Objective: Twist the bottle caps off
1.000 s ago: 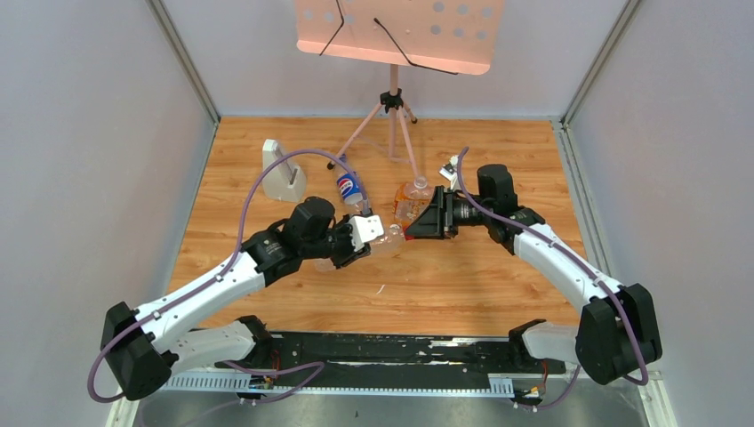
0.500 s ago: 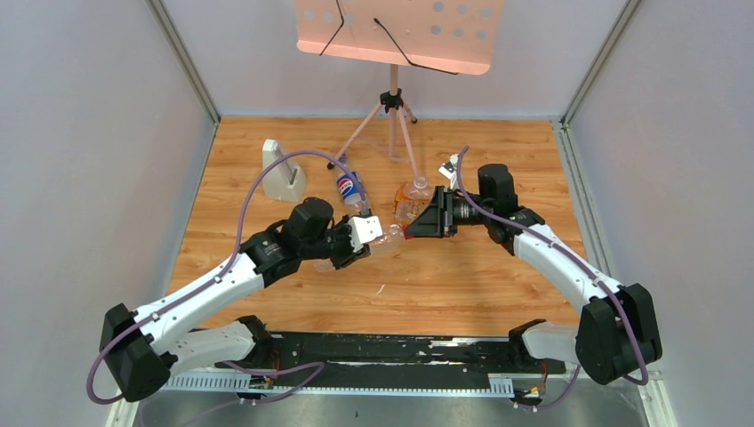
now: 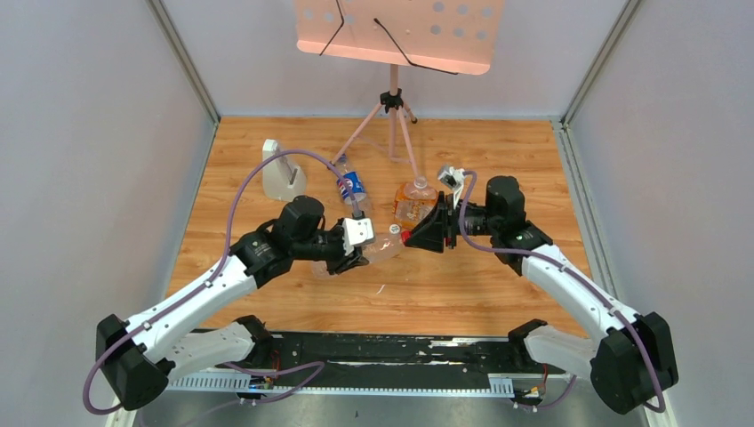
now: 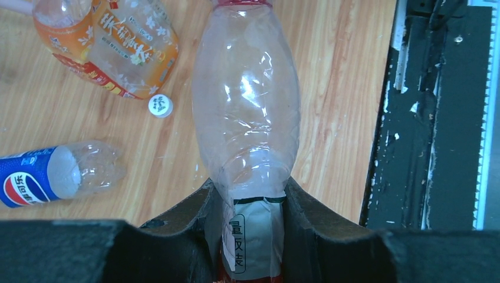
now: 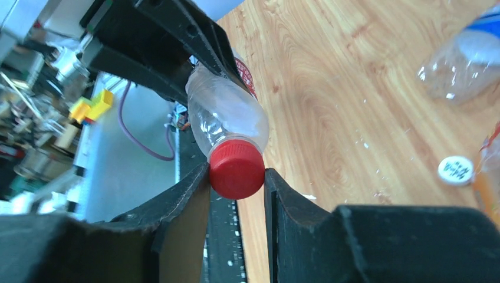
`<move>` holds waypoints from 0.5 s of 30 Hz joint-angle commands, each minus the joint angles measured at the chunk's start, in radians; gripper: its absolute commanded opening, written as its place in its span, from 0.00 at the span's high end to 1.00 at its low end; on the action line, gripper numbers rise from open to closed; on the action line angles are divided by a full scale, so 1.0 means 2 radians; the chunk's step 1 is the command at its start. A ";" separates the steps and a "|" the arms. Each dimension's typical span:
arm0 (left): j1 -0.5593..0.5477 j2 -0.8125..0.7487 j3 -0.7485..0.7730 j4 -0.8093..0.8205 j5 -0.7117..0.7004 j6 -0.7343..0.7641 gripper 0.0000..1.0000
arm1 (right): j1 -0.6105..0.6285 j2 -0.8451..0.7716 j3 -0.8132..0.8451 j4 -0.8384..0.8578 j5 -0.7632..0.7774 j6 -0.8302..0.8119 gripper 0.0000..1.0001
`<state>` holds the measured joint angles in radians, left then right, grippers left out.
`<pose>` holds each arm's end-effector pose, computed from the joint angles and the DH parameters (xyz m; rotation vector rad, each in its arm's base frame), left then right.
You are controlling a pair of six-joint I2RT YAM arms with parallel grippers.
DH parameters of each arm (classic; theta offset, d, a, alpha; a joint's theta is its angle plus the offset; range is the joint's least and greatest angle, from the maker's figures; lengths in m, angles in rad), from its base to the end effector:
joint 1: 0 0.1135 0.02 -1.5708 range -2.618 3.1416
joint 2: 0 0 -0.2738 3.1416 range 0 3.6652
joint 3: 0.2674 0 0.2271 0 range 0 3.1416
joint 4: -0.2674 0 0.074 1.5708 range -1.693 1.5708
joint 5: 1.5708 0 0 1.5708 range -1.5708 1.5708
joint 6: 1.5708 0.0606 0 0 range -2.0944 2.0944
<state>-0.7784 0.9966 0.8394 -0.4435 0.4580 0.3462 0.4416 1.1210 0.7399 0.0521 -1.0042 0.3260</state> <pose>0.1257 -0.1615 0.2958 1.3882 1.7008 -0.7424 0.1837 0.1434 0.2999 -0.8403 1.8227 1.4514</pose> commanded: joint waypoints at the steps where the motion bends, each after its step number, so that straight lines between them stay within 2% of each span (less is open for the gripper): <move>1: -0.004 -0.017 0.020 0.021 0.086 -0.007 1.00 | 0.014 -0.029 -0.019 0.073 -0.007 -0.115 1.00; 6: -0.003 -0.016 0.022 0.018 0.100 -0.010 1.00 | 0.016 -0.045 -0.035 0.067 -0.070 -0.203 1.00; 9: -0.003 -0.013 0.021 0.018 0.093 -0.012 1.00 | 0.021 -0.053 -0.034 0.061 -0.057 -0.208 1.00; 12: -0.003 -0.015 0.018 0.021 0.063 -0.017 1.00 | 0.021 -0.062 -0.035 0.059 -0.017 -0.178 0.79; 15: -0.003 -0.026 0.006 0.032 0.014 -0.021 1.00 | 0.020 -0.074 -0.040 0.059 0.046 -0.113 0.58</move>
<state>-0.7723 0.9775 0.8394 -0.4679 0.5304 0.3363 0.4706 1.0107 0.6662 0.1169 -1.0454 0.0269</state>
